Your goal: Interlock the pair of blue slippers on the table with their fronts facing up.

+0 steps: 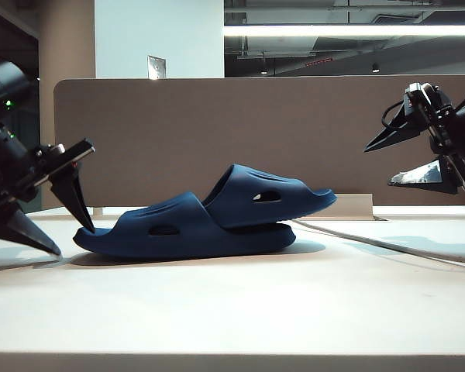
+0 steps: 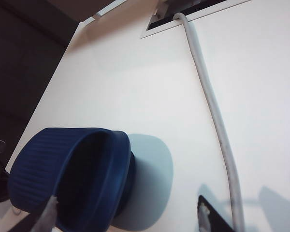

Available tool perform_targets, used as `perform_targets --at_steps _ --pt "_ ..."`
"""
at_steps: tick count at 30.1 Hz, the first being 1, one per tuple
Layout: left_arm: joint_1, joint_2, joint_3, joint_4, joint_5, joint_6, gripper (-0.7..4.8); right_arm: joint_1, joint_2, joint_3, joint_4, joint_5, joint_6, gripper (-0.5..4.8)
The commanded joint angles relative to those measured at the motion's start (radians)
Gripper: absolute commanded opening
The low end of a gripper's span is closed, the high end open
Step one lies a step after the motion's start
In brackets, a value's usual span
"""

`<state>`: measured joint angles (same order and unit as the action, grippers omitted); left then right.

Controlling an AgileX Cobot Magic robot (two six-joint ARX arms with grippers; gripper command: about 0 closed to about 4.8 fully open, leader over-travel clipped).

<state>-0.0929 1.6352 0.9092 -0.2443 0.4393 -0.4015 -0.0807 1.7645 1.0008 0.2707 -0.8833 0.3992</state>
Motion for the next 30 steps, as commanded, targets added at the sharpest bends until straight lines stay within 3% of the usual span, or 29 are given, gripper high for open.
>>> perform_targets --at_steps 1,12,30 --pt "-0.001 -0.035 0.010 -0.016 -0.054 0.034 2.47 0.001 -0.006 0.001 -0.001 -0.005 -0.006 3.67" --pt "0.000 -0.216 0.011 -0.016 -0.132 0.134 2.47 0.010 -0.014 0.001 -0.011 -0.013 -0.007 3.68" --pt "0.000 -0.640 0.010 0.003 -0.121 0.132 2.46 0.039 -0.351 -0.040 -0.058 -0.005 -0.007 3.68"
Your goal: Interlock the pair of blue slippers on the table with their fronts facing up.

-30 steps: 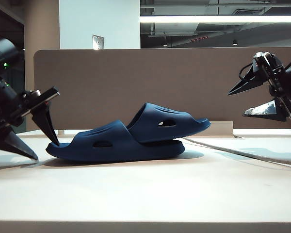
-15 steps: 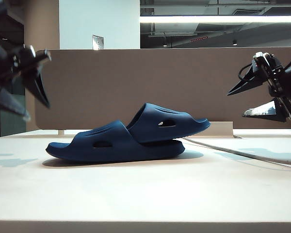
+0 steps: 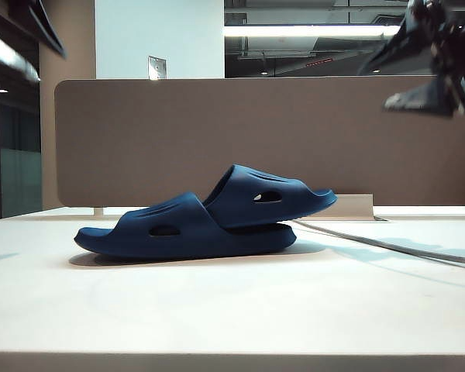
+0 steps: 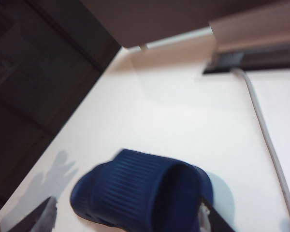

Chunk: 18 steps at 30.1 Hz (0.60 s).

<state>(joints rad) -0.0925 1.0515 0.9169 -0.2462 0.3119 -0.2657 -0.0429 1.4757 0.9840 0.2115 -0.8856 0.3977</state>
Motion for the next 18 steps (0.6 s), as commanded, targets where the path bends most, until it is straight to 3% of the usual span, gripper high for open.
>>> perform_targets --at_steps 1,10,18 --pt "-0.001 -0.087 0.003 -0.001 0.006 -0.006 2.46 0.001 -0.098 -0.041 0.001 -0.003 -0.005 3.67" --pt "-0.001 -0.330 -0.023 -0.051 0.006 -0.021 2.46 0.000 -0.393 -0.217 -0.006 0.024 0.058 3.67" --pt "-0.001 -0.622 -0.145 -0.086 0.003 -0.011 2.36 0.000 -0.698 -0.356 -0.090 0.115 0.074 3.64"
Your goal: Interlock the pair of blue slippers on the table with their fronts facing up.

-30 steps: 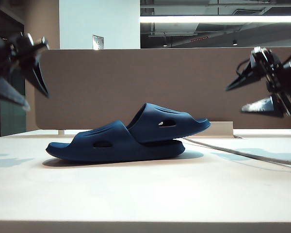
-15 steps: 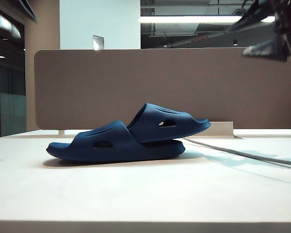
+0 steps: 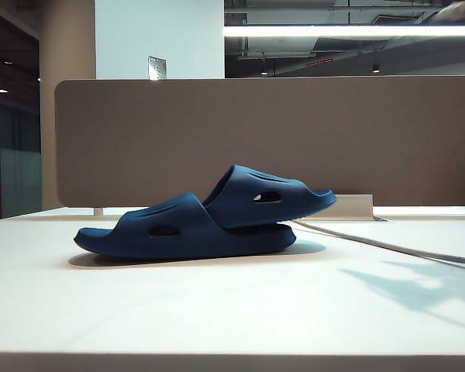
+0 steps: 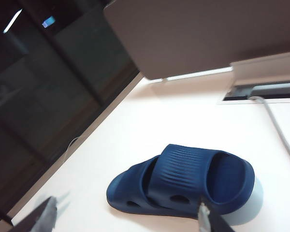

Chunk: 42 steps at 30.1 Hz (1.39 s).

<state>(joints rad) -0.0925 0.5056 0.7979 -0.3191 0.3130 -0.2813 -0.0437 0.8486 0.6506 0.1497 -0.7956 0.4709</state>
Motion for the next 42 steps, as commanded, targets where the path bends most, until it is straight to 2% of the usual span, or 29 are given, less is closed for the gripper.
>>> perform_targets --at_steps 1,6,9,11,14,21,26,31,36,42 --pt "-0.001 -0.112 -0.040 -0.023 0.001 0.005 2.36 0.000 -0.110 -0.027 -0.065 0.039 -0.002 3.64" --pt "-0.001 -0.278 -0.098 -0.098 0.000 0.018 1.73 0.000 -0.247 -0.027 -0.225 0.113 -0.075 3.63" --pt "-0.001 -0.357 -0.122 -0.162 -0.003 0.020 1.73 0.001 -0.307 -0.027 -0.301 0.150 -0.129 3.62" --pt "-0.001 -0.408 -0.140 -0.197 -0.002 0.019 1.69 0.001 -0.346 -0.027 -0.349 0.175 -0.185 3.43" --pt "-0.001 -0.484 -0.171 -0.216 0.002 0.020 1.15 0.001 -0.416 -0.027 -0.383 0.200 -0.217 3.06" --pt "0.000 -0.502 -0.197 -0.235 -0.013 0.032 1.14 0.002 -0.533 -0.027 -0.446 0.266 -0.252 3.05" --pt "0.000 -0.502 -0.233 -0.230 -0.075 0.046 1.14 0.002 -0.613 -0.039 -0.509 0.325 -0.274 3.05" --pt "0.000 -0.503 -0.299 -0.220 -0.090 0.041 1.14 0.002 -0.723 -0.121 -0.513 0.327 -0.257 3.04" --pt "0.000 -0.503 -0.369 -0.187 -0.088 -0.032 1.16 0.001 -0.844 -0.231 -0.513 0.328 -0.206 3.04" --pt "-0.001 -0.498 -0.417 -0.168 -0.085 -0.102 1.16 0.001 -0.845 -0.291 -0.534 0.326 -0.175 2.90"
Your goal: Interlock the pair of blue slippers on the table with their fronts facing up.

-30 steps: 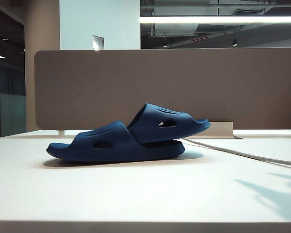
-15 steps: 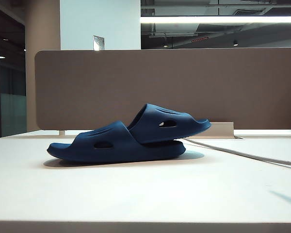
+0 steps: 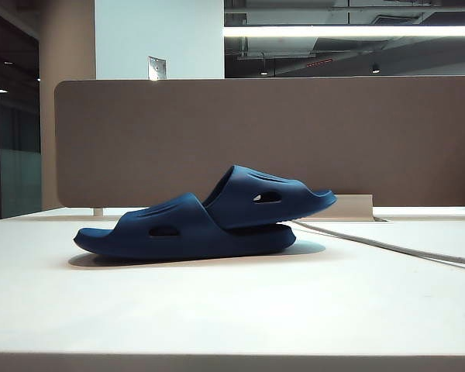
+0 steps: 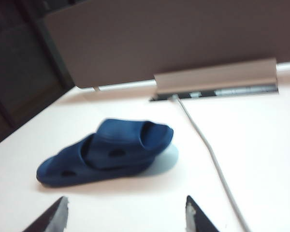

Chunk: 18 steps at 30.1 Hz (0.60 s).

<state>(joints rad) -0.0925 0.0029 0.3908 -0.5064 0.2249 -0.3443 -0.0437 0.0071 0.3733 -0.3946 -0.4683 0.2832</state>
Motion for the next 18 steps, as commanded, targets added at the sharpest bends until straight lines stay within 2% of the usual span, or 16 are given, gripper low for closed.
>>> perform_targets --at_steps 1,2,9,11,14,18 --pt "0.000 0.003 -0.017 0.023 0.002 -0.048 1.16 0.001 -0.003 -0.019 0.011 -0.001 0.013 2.74" --pt "-0.001 0.003 -0.022 0.024 0.003 -0.053 1.16 0.001 -0.003 -0.024 0.012 0.000 0.013 2.61" --pt "-0.001 0.003 -0.082 0.043 -0.001 -0.061 1.16 0.002 -0.003 -0.060 0.032 0.027 0.018 2.61" --pt "-0.001 0.003 -0.103 0.054 -0.003 -0.090 1.16 0.002 -0.003 -0.075 0.034 0.042 0.021 2.61" --pt "-0.001 0.003 -0.137 0.085 -0.003 -0.121 1.16 0.001 -0.003 -0.116 0.062 0.102 0.021 2.61" --pt "-0.001 0.003 -0.176 0.136 -0.005 -0.119 1.11 0.001 -0.003 -0.185 0.103 0.172 0.024 2.61"
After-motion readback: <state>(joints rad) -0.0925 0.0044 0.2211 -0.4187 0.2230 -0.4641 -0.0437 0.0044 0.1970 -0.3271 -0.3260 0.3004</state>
